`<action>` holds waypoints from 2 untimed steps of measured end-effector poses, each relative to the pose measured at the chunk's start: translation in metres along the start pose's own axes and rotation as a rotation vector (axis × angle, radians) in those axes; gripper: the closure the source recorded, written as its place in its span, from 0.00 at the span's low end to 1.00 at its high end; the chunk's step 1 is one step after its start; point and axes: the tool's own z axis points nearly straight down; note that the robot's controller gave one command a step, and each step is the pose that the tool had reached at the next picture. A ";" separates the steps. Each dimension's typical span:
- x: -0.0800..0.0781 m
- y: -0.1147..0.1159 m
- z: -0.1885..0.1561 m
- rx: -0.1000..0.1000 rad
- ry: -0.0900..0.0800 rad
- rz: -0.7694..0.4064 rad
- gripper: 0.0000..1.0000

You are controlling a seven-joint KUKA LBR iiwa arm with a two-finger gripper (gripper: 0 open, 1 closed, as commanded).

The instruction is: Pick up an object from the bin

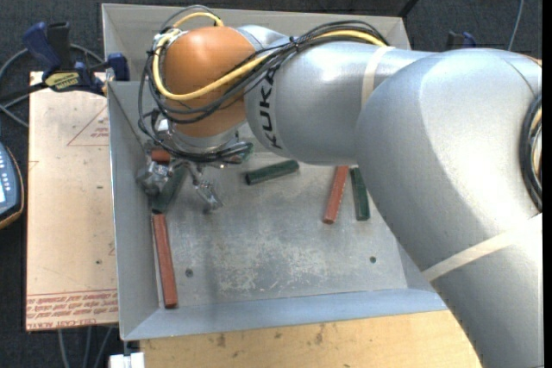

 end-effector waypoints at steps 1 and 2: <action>-0.003 0.002 -0.001 -0.002 -0.007 -0.001 1.00; 0.015 0.004 -0.110 0.004 -0.011 0.013 1.00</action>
Offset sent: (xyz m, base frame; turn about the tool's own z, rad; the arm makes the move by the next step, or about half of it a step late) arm 0.0000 0.0000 0.0000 0.0000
